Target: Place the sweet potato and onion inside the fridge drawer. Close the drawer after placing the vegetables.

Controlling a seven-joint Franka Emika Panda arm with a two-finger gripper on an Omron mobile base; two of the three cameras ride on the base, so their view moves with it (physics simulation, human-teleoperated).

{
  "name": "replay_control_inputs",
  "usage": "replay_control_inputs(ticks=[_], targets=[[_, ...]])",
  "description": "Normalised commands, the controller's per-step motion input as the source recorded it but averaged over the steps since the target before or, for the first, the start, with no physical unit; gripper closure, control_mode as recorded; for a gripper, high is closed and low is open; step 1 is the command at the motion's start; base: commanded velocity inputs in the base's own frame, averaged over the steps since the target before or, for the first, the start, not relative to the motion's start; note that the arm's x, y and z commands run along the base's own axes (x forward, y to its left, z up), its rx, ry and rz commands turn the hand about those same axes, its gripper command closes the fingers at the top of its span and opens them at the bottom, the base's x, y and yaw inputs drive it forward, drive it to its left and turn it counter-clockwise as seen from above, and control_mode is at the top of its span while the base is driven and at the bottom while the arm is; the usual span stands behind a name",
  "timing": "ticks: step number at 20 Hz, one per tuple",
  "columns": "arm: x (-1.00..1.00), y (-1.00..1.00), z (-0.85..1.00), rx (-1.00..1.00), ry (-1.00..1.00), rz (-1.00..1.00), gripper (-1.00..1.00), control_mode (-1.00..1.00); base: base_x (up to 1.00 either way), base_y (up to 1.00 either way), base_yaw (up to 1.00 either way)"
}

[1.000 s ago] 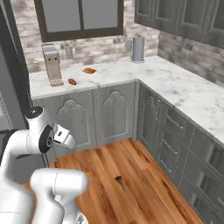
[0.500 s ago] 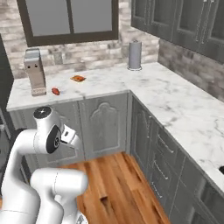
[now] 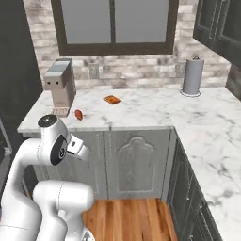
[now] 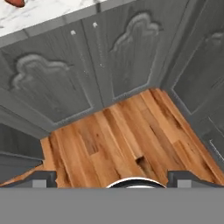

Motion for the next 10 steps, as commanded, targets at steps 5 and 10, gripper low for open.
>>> replay_control_inputs(ticks=[5,10], targets=[[0.00,0.00,0.00,0.00,0.00,0.00,-1.00,1.00,0.99,-0.44,0.53],[0.00,0.00,0.00,0.00,0.00,0.00,-1.00,1.00,0.94,-0.03,0.42]])
